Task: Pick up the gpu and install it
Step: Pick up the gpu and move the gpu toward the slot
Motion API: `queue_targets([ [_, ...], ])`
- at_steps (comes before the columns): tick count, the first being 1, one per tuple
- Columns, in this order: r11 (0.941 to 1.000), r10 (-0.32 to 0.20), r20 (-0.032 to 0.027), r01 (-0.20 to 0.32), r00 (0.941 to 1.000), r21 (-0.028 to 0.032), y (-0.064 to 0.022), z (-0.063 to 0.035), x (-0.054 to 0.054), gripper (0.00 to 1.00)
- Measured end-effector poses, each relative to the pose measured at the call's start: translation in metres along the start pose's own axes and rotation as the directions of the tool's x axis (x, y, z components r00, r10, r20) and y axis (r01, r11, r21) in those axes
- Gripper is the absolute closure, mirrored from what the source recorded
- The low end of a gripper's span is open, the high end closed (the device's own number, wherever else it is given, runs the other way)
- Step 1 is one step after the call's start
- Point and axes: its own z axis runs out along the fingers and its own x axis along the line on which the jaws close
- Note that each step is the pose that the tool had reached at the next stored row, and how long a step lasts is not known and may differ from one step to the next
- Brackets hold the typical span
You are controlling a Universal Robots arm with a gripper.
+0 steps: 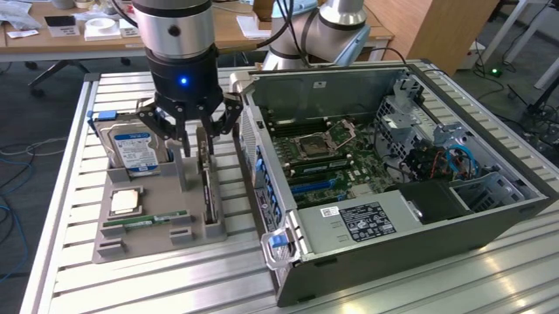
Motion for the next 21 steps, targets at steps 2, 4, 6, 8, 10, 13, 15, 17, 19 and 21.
queue_targets([
  [2,1.0,0.0,-0.0001,0.0,1.0,-0.0001,-0.0001,0.0016,0.0,0.58],
  [4,1.0,0.0,-0.0001,0.0,1.0,0.0,-0.0002,0.0037,0.0,0.58],
  [6,1.0,0.0,0.0,0.0,1.0,-0.0001,-0.0003,0.0061,0.0,0.58],
  [8,1.0,0.0,0.0,0.0,1.0,0.0,-0.0004,0.0087,0.0,0.58],
  [10,1.0,0.0,-0.0001,0.0,1.0,0.0,-0.0005,0.011,0.0,0.58],
  [13,1.0,0.0,0.0,0.0,1.0,-0.0001,-0.0006,0.0145,0.0,0.58],
  [15,1.0,0.0,-0.0001,0.0,1.0,0.0,-0.0007,0.0159,0.0,0.58],
  [17,1.0,0.0,-0.0001,0.0,1.0,0.0,-0.0008,0.0179,0.001,0.58],
  [19,1.0,0.0,-0.0001,0.0,1.0,0.0,-0.0009,0.0203,0.001,0.58],
  [21,1.0,0.0,-0.0001,0.0,1.0,0.0,-0.001,0.0229,0.001,0.58],
])
